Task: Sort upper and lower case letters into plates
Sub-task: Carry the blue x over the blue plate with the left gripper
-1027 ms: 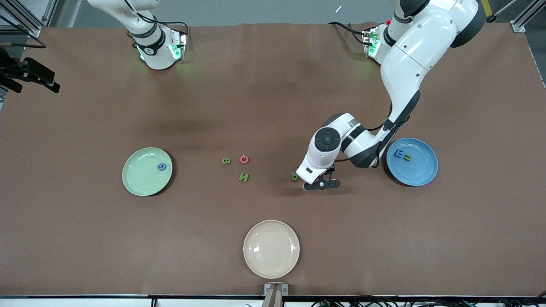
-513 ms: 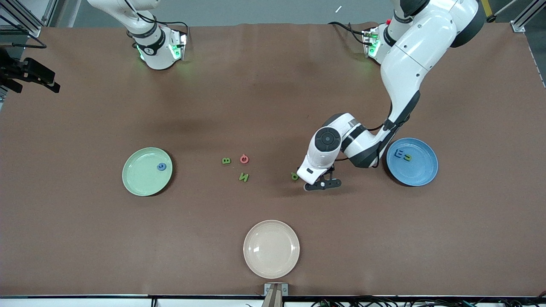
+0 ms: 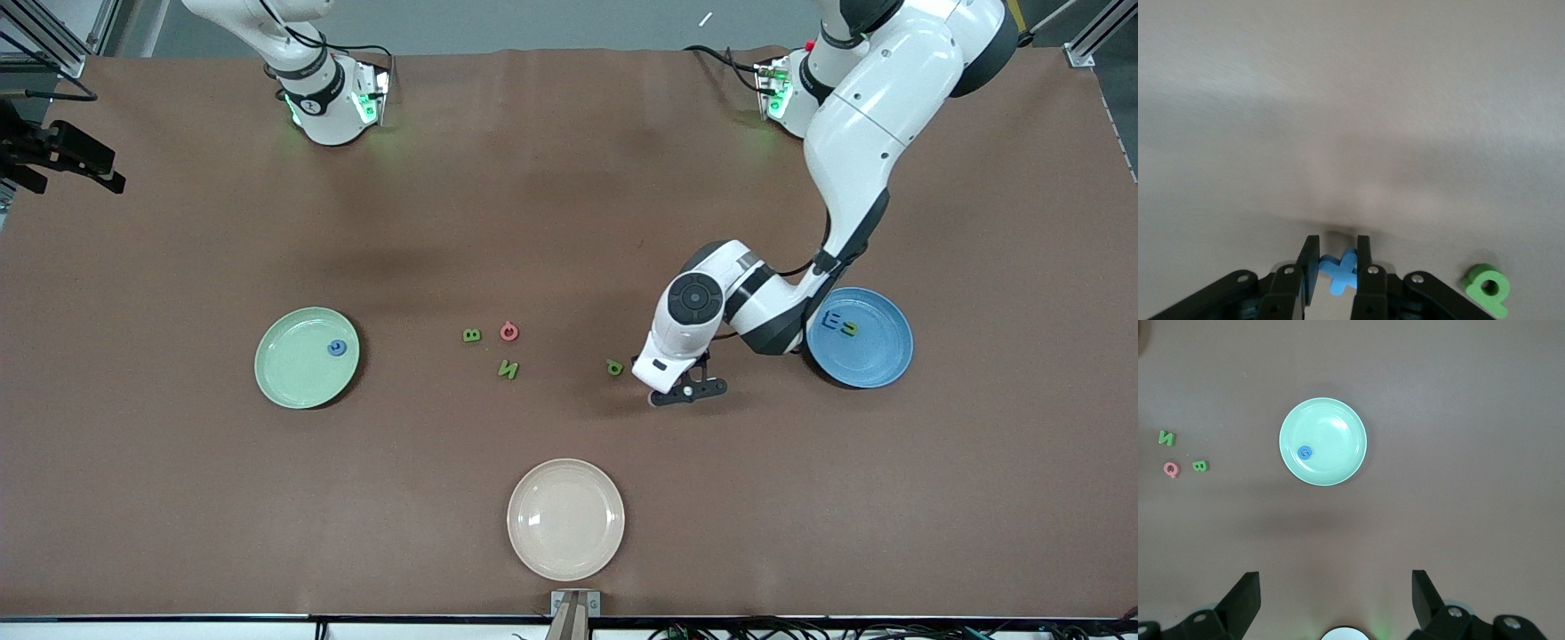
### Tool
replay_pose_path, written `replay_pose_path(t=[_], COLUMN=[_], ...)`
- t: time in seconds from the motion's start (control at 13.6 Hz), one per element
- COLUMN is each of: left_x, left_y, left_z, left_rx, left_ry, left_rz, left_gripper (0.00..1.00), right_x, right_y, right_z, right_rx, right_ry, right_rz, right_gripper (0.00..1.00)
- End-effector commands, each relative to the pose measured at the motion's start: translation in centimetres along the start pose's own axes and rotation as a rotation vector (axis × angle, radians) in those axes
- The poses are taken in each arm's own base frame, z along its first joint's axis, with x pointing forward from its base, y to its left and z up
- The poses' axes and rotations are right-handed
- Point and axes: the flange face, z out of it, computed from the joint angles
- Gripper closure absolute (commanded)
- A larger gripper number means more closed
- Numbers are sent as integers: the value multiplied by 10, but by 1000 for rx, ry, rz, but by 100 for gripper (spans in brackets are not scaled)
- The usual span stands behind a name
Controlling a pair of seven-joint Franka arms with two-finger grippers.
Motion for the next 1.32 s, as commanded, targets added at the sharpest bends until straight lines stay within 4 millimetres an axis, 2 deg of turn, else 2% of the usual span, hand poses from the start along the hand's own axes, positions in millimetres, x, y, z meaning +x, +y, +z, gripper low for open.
replay_pose_path(t=[0.0, 0.29, 0.59, 0.81, 1.1, 1.25], left_x=[10, 18, 14, 13, 16, 13], left_y=[-23, -80, -151, -209, -291, -323], left_z=[-38, -60, -63, -60, -45, -33], left_rx=[19, 35, 81, 86, 88, 102], left_ry=[-43, -113, -135, -154, -136, -108], left_rz=[-4, 95, 201, 278, 389, 440], left_gripper=[94, 94, 94, 94, 94, 94], right_x=[-11, -11, -11, -11, -11, -11], right_y=[1, 2, -1, 0, 2, 3], right_z=[-1, -1, -1, -1, -1, 0], right_rx=[-1, -5, -4, -2, -1, -1], right_ry=[13, 9, 9, 11, 8, 5], right_rz=[5, 5, 16, 20, 23, 25], right_gripper=[0, 0, 0, 0, 0, 0])
